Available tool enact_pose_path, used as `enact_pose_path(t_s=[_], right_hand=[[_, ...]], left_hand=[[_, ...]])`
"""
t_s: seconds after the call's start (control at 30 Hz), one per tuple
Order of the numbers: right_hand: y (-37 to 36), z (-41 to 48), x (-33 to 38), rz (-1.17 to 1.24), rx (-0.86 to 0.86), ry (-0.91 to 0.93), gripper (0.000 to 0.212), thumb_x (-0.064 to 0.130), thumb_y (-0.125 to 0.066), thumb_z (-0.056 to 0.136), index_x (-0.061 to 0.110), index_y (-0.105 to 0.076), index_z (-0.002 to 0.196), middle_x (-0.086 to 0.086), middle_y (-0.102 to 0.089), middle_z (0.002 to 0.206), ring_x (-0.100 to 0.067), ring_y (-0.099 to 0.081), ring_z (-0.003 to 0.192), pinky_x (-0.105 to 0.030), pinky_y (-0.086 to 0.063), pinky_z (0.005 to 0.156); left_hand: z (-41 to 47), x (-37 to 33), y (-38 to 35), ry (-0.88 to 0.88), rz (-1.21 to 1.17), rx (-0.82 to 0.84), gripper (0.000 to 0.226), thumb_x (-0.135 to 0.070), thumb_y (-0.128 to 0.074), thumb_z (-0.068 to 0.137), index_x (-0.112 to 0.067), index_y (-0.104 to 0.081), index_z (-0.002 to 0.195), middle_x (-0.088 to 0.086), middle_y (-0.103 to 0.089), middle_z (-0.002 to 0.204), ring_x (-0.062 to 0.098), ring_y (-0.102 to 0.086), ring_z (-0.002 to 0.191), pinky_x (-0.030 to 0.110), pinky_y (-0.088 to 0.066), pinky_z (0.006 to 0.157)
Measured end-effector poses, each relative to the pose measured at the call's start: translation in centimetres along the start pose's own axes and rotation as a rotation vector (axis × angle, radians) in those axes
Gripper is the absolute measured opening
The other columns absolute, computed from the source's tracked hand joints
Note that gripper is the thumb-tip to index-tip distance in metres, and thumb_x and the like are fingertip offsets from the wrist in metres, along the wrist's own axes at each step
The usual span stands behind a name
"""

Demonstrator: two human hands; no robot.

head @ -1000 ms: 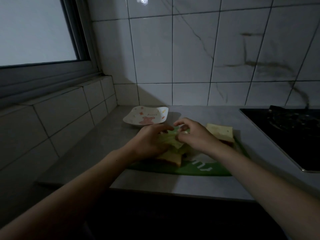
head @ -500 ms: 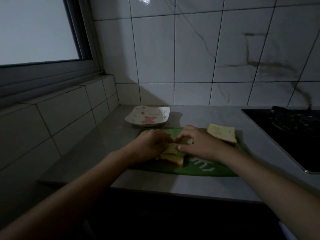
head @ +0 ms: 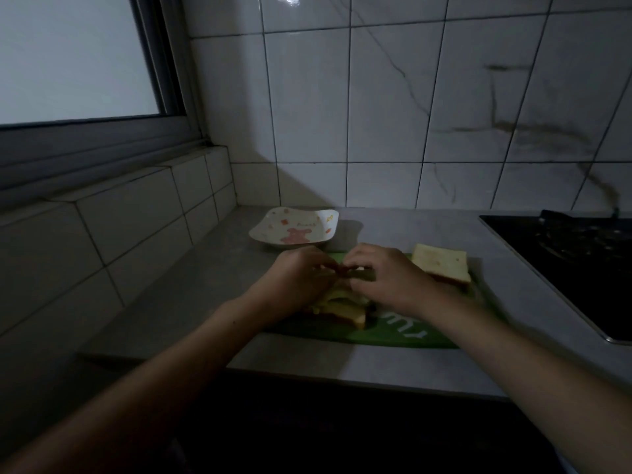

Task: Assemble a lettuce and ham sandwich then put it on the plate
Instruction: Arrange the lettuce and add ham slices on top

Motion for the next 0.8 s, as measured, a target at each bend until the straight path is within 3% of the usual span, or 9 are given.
enact_pose_path(t_s=[0.17,0.33,0.47,0.57,0.67,0.73,0.8], right_hand=[[-0.7,-0.5,0.2,-0.028,0.035,0.015,0.036,0.029,-0.07,0.086,0.021,-0.07,0.122,0.01,-0.061,0.118,-0.006,-0.054,0.105,-0.029,-0.046,0.093],[-1.6,-0.7,-0.2,-0.094,0.062,0.05,0.042,0.029,-0.073,0.085,0.018,-0.068,0.125,0.007,-0.059,0.125,-0.002,-0.046,0.109,-0.002,-0.027,0.085],[-1.9,-1.0,-0.3,-0.095,0.061,0.074,0.036,0.026,-0.071,0.087,0.015,-0.07,0.121,0.0,-0.062,0.124,-0.011,-0.05,0.113,-0.001,-0.027,0.085],[-2.2,-0.8,-0.4,-0.101,0.087,0.083,0.032,0.03,-0.068,0.09,0.016,-0.072,0.119,0.001,-0.063,0.123,-0.01,-0.05,0.11,-0.014,-0.034,0.086],[-1.8,0.0,-0.4,-0.037,0.1,0.051,0.027,0.039,-0.062,0.093,0.022,-0.076,0.108,0.005,-0.066,0.112,-0.009,-0.056,0.1,-0.032,-0.046,0.086],[-0.7,0.9,-0.5,0.09,0.031,0.02,0.023,0.04,-0.061,0.092,0.024,-0.078,0.097,0.007,-0.069,0.1,-0.009,-0.062,0.091,-0.036,-0.051,0.082],[0.3,2.1,-0.6,0.196,-0.041,0.008,0.016,0.033,-0.064,0.092,0.025,-0.077,0.091,0.008,-0.072,0.094,-0.007,-0.065,0.087,-0.032,-0.052,0.079]], left_hand=[[-0.6,0.1,-1.3,-0.037,-0.022,0.075,0.022,-0.022,-0.064,0.092,-0.018,-0.074,0.111,0.001,-0.073,0.107,0.012,-0.066,0.095,0.03,-0.053,0.084],[-0.6,0.3,-1.8,-0.056,0.024,0.086,0.023,-0.022,-0.067,0.088,-0.016,-0.075,0.109,0.002,-0.069,0.109,0.013,-0.062,0.095,0.021,-0.045,0.08],[-0.6,0.7,-2.4,-0.051,0.028,0.094,0.023,-0.018,-0.066,0.087,-0.012,-0.076,0.107,0.006,-0.066,0.116,0.016,-0.059,0.105,0.024,-0.044,0.09],[-0.5,1.3,-3.1,-0.014,0.023,0.16,0.021,-0.022,-0.065,0.09,-0.016,-0.074,0.108,0.005,-0.061,0.12,0.017,-0.055,0.109,0.024,-0.042,0.091],[-0.1,1.5,-2.3,0.039,-0.071,0.184,0.013,-0.028,-0.066,0.091,-0.025,-0.075,0.1,-0.004,-0.066,0.105,0.008,-0.062,0.095,0.021,-0.048,0.079],[0.2,2.4,-0.7,0.152,-0.229,0.109,0.01,-0.028,-0.066,0.092,-0.029,-0.075,0.097,-0.01,-0.07,0.096,0.002,-0.065,0.087,0.017,-0.05,0.073],[0.8,3.9,1.2,0.254,-0.359,-0.025,0.013,-0.025,-0.065,0.093,-0.022,-0.076,0.098,-0.007,-0.073,0.094,0.004,-0.068,0.086,0.021,-0.054,0.077]])
Point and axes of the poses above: each hand's wrist, its own z-axis towards the middle knuckle, its own y-axis out of the back of the hand, x = y × z, the point moved 10 cm from there along z, towards the middle knuckle
